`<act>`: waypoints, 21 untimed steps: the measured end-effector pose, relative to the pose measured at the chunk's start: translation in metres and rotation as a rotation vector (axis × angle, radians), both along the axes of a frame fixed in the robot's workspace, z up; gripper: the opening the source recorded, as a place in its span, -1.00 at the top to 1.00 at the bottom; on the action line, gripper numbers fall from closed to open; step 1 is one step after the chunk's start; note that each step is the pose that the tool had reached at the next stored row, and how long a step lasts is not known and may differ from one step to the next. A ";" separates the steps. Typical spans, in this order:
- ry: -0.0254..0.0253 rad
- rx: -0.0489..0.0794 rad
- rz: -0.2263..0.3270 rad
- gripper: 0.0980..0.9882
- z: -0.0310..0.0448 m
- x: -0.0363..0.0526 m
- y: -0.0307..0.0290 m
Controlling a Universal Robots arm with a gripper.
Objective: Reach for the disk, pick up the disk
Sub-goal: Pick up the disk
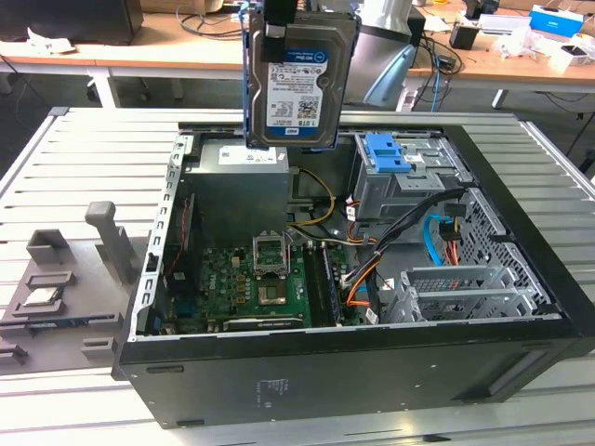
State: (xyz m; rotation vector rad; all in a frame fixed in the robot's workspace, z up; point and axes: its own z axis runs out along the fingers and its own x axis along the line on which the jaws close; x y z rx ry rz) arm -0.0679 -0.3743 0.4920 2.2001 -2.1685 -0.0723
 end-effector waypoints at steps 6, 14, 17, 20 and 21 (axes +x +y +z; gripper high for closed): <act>-0.0001 0.000 0.000 0.39 0.0000 0.0046 -0.0016; -0.0001 0.000 0.000 0.39 0.0000 0.0045 -0.0165; -0.0001 0.000 0.000 0.39 -0.0001 0.0045 -0.0210; -0.0001 0.000 0.000 0.39 0.0000 0.0045 -0.0267; 0.0000 0.000 0.000 0.39 0.0000 0.0045 -0.0284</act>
